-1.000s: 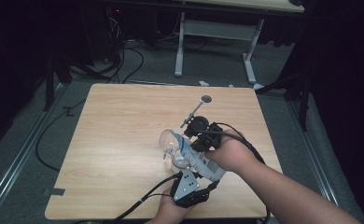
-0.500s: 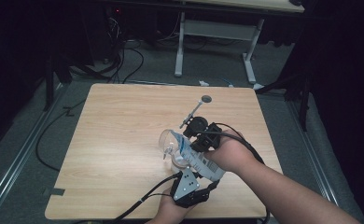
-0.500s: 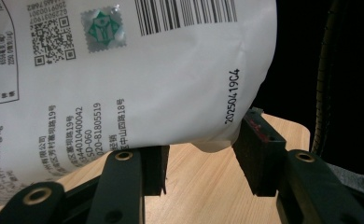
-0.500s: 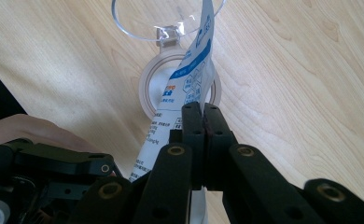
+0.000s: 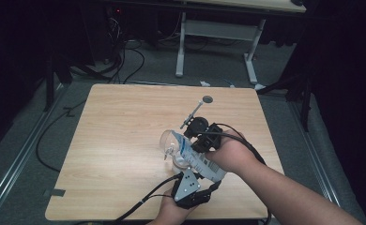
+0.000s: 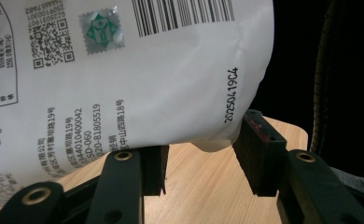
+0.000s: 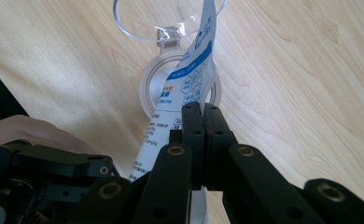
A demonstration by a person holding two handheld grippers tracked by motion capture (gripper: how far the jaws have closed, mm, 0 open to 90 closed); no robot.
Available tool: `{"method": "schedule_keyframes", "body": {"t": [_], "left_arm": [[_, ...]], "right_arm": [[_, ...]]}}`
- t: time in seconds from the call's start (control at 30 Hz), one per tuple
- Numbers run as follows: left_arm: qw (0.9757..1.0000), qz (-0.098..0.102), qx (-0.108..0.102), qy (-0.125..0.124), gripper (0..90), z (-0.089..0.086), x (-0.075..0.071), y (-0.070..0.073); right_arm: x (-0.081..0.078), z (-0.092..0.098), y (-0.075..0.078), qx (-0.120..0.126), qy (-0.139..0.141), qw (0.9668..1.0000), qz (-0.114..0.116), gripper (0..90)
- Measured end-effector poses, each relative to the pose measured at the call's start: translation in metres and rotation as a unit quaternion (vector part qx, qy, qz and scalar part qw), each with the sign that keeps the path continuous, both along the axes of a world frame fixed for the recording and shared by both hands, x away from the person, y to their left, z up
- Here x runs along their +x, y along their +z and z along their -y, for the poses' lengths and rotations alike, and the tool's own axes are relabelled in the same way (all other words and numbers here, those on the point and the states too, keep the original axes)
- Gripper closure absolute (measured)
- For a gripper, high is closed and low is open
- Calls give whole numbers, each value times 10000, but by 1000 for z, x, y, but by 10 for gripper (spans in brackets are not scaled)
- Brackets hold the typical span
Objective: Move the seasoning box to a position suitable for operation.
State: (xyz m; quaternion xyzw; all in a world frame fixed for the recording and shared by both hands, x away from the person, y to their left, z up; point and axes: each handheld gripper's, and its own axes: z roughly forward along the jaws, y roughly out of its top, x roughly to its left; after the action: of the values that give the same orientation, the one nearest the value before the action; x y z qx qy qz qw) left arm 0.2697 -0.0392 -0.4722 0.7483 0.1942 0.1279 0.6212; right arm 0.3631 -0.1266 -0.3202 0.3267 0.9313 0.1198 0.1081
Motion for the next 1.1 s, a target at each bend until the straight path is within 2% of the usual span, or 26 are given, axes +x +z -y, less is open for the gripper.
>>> {"method": "schedule_keyframes", "body": {"t": [1.1], "left_arm": [[10000, 2, -93, -11, 555, 0, 0, 3]], "right_arm": [[0, -1, 2, 1, 51, 10000, 41, 897]]}}
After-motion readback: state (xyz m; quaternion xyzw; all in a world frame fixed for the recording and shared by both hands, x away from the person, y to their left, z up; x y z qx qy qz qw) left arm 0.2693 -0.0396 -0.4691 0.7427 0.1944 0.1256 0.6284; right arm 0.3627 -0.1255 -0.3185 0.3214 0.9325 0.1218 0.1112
